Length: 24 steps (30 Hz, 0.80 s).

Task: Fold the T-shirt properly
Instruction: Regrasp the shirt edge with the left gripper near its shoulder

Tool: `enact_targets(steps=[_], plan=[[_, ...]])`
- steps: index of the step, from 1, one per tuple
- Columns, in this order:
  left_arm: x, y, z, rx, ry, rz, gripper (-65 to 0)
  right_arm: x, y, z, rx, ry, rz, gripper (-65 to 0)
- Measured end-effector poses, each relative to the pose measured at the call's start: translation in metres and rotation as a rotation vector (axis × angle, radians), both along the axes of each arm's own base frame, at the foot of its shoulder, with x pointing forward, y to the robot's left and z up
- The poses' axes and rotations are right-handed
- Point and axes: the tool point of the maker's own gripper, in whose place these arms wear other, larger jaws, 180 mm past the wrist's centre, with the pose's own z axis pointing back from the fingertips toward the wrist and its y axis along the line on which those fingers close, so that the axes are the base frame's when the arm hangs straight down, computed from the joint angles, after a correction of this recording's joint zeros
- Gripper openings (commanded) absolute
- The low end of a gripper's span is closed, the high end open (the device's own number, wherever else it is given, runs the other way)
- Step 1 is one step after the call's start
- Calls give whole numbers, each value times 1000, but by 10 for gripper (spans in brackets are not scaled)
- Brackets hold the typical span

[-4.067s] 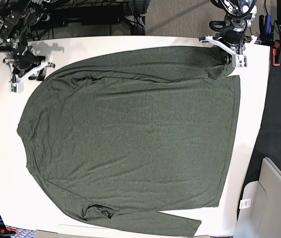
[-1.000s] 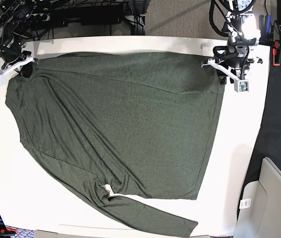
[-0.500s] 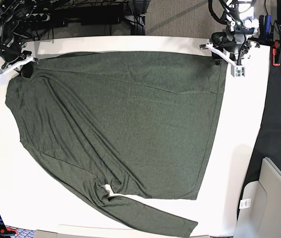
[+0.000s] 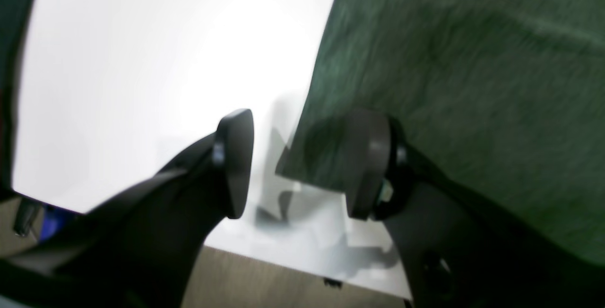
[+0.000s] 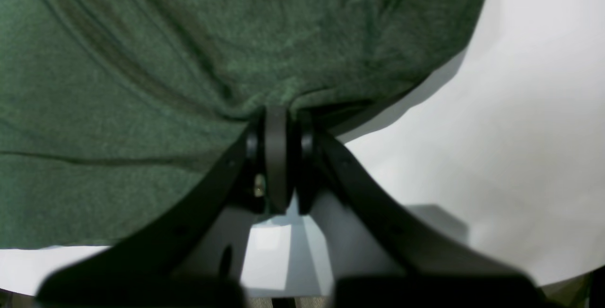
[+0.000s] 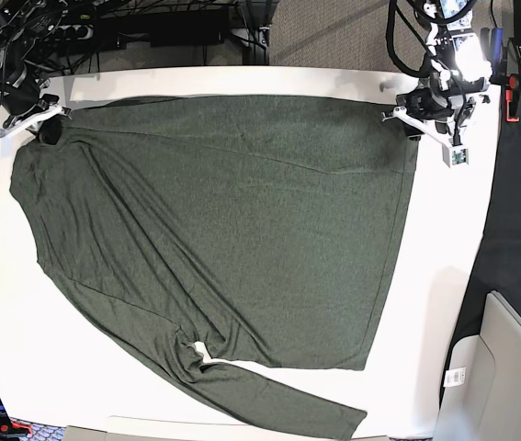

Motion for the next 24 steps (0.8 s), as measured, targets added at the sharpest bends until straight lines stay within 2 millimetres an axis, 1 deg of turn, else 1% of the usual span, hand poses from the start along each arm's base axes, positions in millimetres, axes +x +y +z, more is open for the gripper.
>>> enact_targets(steps=[3,8,12,14,16,18,20,21,24], plan=[[-5,-2,-4,-14,24,1,-350,0,0,0,0,1,0,-645],[0,-22,-8,-149,-2,-1,-352,0,0,0,1,-1,0,-645],[1,-25,-16,-191,-5,10,-353,0,7,-3,22,-2,-5,-645],[4,-25,-18,-207,-18,13,-354,0,7,-3,21,-2,-4,-645],[6,-27,-20,-227,-32,16,-371,-1,6,-3,19,0,-3,-645],[8,-28,-21,-246,-42,23,-406,-1,6,-3,19,1,-4,-645],[10,-30,-22,-265,-49,26,-465,-1,6,-3,19,1,-4,-645],[11,-30,-22,-272,-49,27,-503,-1,6,-3,19,1,-4,-645],[11,-34,-22,-310,-50,36,-650,-1,6,-3,19,1,-4,-645]])
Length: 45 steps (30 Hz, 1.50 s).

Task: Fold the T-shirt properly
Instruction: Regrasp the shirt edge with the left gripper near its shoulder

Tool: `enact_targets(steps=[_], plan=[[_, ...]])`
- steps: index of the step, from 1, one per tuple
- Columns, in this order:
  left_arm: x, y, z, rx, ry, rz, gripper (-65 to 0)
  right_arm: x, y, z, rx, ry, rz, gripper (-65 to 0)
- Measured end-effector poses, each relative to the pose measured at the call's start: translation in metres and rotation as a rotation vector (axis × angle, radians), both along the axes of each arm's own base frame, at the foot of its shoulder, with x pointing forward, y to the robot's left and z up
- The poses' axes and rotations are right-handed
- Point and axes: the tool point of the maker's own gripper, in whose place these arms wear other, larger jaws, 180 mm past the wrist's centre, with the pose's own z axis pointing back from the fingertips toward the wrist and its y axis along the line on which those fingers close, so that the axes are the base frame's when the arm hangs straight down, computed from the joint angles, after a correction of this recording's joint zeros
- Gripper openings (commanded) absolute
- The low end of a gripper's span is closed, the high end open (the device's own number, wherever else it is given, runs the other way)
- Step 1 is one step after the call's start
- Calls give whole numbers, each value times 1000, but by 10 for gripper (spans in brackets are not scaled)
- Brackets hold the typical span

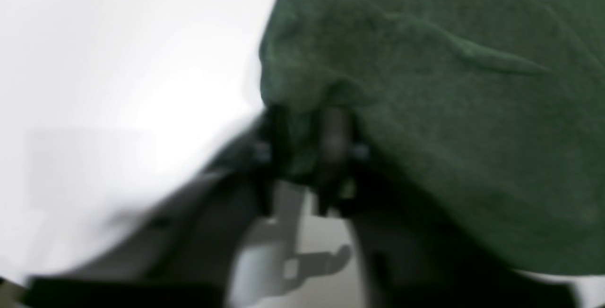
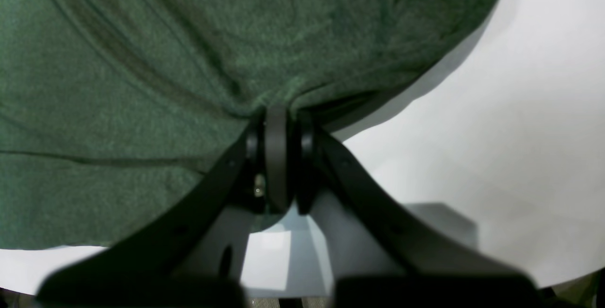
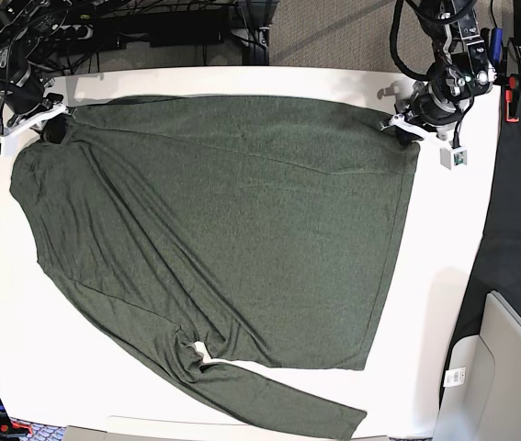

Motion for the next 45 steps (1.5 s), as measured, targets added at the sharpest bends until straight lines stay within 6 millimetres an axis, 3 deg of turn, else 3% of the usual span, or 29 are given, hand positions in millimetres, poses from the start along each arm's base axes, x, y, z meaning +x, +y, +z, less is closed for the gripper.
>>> enact_targets(steps=[5,9,15,19,23,29,33,37,39,41,45], plan=[[-1,0,7,-3,-2,-5,-648,0,0,0,0,0,0,-645],[-23,5,15,20,31,-7,-648,0,-1,0,-3,0,1,-645],[-26,31,33,92,-13,-9,-648,-16,8,-4,-47,44,102,-645],[-45,41,34,114,11,-45,-648,-27,8,11,-113,48,126,-645],[-49,53,39,133,5,-25,-648,-32,6,14,-131,54,129,-645],[-40,42,42,72,-29,-23,-649,-12,4,25,-139,-1,121,-645],[-23,10,41,18,-59,-100,-649,-11,5,25,-137,-3,119,-645],[-28,6,37,12,-5,-116,-649,-10,6,25,-137,-5,119,-645],[-16,5,51,28,-55,-126,-649,-10,6,25,-135,-5,118,-645],[-4,-7,69,-27,-138,-145,-649,-9,6,26,-137,-8,119,-645],[1,-17,74,-95,-161,-154,-650,-10,7,25,-133,-8,119,-645]])
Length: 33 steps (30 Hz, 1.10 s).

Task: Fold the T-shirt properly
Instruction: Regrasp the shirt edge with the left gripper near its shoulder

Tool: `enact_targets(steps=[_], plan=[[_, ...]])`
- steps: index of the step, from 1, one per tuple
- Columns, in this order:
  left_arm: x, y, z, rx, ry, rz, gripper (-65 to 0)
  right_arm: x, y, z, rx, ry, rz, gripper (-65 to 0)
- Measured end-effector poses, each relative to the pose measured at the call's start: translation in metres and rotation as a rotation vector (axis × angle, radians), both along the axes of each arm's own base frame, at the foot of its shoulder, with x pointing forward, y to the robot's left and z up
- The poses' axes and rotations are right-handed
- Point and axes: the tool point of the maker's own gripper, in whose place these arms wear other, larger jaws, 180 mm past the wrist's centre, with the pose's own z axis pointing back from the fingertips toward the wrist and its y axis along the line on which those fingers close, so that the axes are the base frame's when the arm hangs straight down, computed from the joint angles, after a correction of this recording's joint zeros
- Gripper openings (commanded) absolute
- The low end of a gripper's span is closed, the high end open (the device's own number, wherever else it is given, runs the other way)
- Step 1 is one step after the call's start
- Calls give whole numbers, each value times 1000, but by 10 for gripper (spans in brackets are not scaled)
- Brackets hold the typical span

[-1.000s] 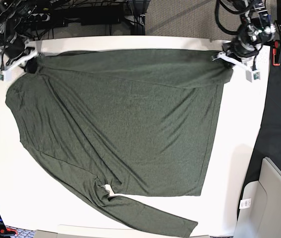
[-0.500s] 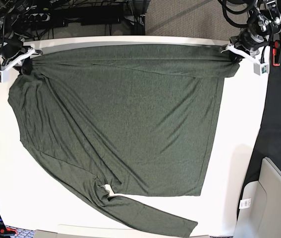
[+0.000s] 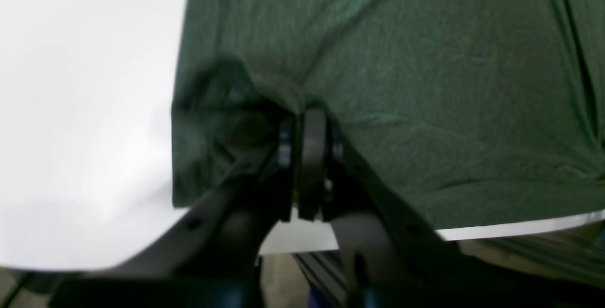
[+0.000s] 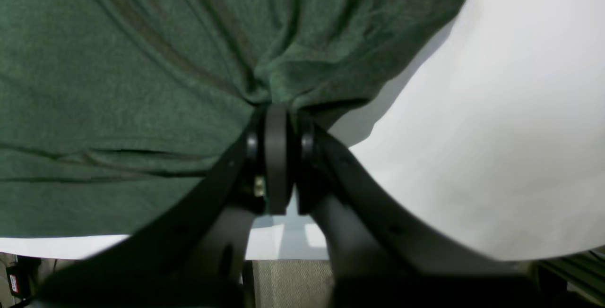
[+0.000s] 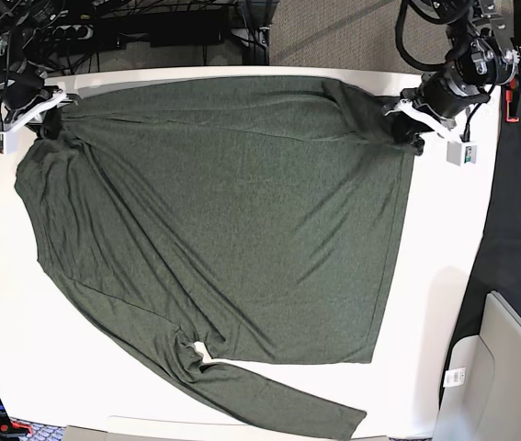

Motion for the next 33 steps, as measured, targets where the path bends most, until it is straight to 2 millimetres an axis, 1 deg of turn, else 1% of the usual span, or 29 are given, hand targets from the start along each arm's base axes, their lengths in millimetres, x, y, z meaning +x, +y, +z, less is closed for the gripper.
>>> enact_targets(steps=[5,8,9,11,12,14,16,17,19,21,22,25,27,30,33], plan=[[24,-4,19,-34,-86,-5,-650,0,3,-2,10,0,-4,-645],[37,-2,28,-25,-119,-2,-649,-1,3,-2,9,4,-4,-645],[44,-2,33,-28,-141,0,-649,-1,3,-2,9,3,-4,-645],[50,-2,32,-44,-150,4,-645,-1,3,-2,9,3,-4,-645],[48,-1,25,-49,-128,8,-636,-1,3,-2,9,3,-4,-645],[39,3,4,-62,-55,27,-598,-1,3,-2,10,3,-4,-645],[33,4,-7,-68,-12,31,-557,-1,3,-2,10,2,-4,-645],[32,3,-10,-70,-2,28,-528,-1,3,-2,10,3,-4,-645],[35,3,-6,-67,-11,9,-488,-1,4,-2,13,2,-5,-645],[36,7,-5,-53,-21,10,-448,1,5,-2,15,-2,-5,-644],[33,10,-6,-43,-10,6,-429,1,5,-2,16,-5,-5,-644],[16,18,-16,-13,38,2,-368,2,5,-1,16,-7,-5,-644],[4,20,-23,-12,77,2,-337,1,4,-1,15,-5,-6,-644],[-11,19,-30,-18,106,5,-327,2,4,-1,15,-6,-6,-644],[-34,18,-42,-18,175,-1,-327,1,6,-2,20,-5,-7,-644]])
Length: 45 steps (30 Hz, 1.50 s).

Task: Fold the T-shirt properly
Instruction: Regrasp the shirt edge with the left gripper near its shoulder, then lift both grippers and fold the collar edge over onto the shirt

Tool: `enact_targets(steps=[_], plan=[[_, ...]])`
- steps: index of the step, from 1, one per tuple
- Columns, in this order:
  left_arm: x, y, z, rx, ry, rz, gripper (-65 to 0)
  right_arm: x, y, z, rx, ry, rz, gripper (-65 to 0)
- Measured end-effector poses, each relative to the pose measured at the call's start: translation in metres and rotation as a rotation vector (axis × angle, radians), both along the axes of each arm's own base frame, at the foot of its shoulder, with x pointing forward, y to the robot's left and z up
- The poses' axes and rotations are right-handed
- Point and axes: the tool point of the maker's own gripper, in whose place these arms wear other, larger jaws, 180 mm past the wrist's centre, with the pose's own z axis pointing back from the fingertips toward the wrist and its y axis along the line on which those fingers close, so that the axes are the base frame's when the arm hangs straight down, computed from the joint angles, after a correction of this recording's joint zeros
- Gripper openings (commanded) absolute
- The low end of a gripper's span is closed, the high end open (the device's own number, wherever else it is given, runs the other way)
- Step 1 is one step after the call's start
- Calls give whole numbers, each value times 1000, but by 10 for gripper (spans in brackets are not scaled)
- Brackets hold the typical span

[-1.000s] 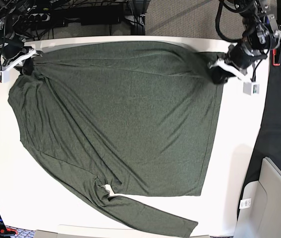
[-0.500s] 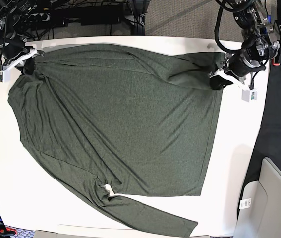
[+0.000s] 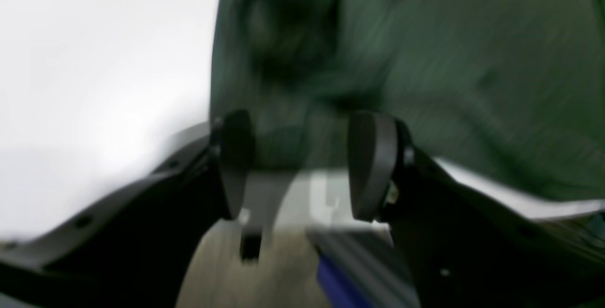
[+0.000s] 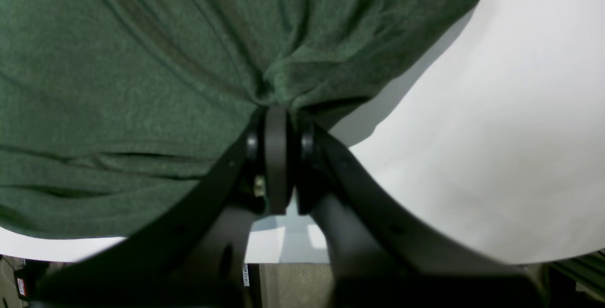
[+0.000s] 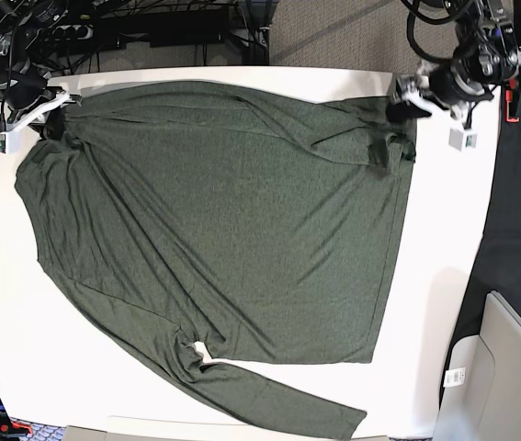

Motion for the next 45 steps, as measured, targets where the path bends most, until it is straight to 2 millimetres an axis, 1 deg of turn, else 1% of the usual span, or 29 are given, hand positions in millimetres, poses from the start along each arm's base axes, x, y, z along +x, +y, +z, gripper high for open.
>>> enact_targets(steps=[2,6,9,10,12,15,19,23,25,28,30,32,33,35,36,38,41,45], plan=[[-5,0,-3,3,15,0,-326,0,1,0,5,-2,0,-644],[-1,1,-2,-5,-2,9,-325,0,1,0,3,-1,0,-644],[-7,3,-16,-26,36,34,-325,0,1,0,2,1,0,-644],[-7,3,-18,-39,37,35,-326,0,1,0,3,0,0,-644],[-3,3,-21,-57,37,42,-326,0,1,0,5,-2,0,-644],[3,4,-20,-60,19,50,-326,-2,1,-1,4,4,0,-644],[4,-2,-21,-77,13,65,-327,-2,1,-2,5,5,1,-644],[6,-14,-22,-95,7,46,-327,-2,1,-2,5,6,0,-644],[6,-15,-23,-99,4,44,-333,-2,1,-2,5,6,0,-644],[6,-17,-26,-121,4,51,-381,-3,1,-2,5,6,0,-644],[7,-20,-30,-141,7,53,-435,-2,1,-1,4,4,1,-644],[15,-30,-33,-165,-1,28,-506,-1,1,-1,4,2,1,-644],[18,-36,-35,-173,4,10,-558,-2,1,-1,3,4,0,-644],[19,-42,-37,-179,10,-6,-637,-2,1,-1,4,3,1,-644],[19,-42,-37,-180,10,-6,-650,-1,1,-1,3,2,1,-644],[18,-43,-36,-183,10,-7,-646,-3,0,-1,1,6,0,-644],[17,-42,-30,-157,12,-27,-649,-2,0,-1,2,5,0,-644],[-3,-27,-26,-106,44,-18,-649,-7,-1,-3,-3,18,2,-644]])
